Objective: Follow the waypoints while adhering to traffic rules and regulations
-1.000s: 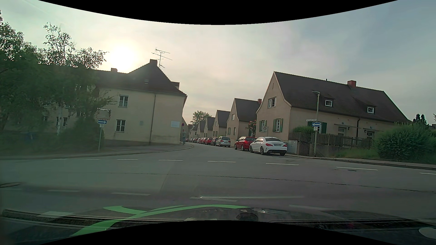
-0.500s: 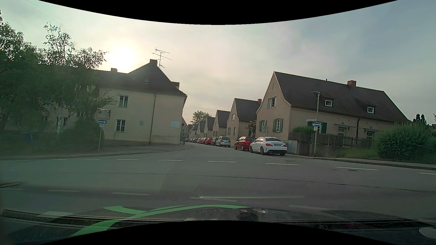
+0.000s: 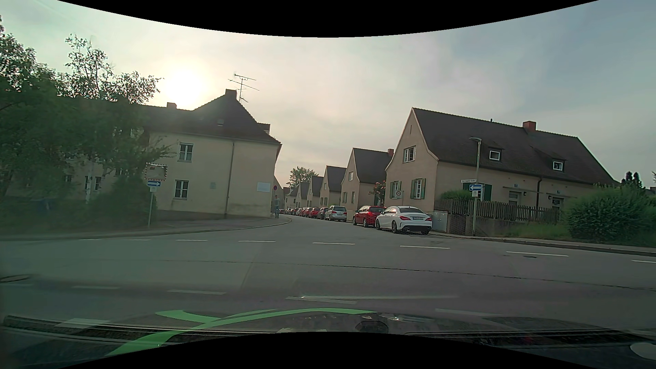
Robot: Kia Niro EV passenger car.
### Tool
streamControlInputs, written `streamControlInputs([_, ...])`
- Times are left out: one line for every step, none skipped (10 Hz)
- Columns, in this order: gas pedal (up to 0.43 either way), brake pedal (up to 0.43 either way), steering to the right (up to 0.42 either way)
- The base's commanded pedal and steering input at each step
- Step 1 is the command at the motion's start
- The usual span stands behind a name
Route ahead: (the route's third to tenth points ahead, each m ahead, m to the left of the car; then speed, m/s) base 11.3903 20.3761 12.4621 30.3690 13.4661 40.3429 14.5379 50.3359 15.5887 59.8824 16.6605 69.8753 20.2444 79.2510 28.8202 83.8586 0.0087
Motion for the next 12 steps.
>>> streamControlInputs([0.000,0.091,-0.128])
streamControlInputs([0.000,0.085,-0.128])
streamControlInputs([0.000,0.085,-0.128])
streamControlInputs([0.000,0.079,-0.128])
streamControlInputs([0.000,0.079,-0.128])
streamControlInputs([0.000,0.079,-0.128])
streamControlInputs([0.000,0.079,-0.128])
streamControlInputs([0.000,0.085,-0.128])
streamControlInputs([0.000,0.091,-0.128])
streamControlInputs([0.000,0.110,-0.128])
streamControlInputs([0.000,0.128,-0.128])
streamControlInputs([0.000,0.140,-0.128])
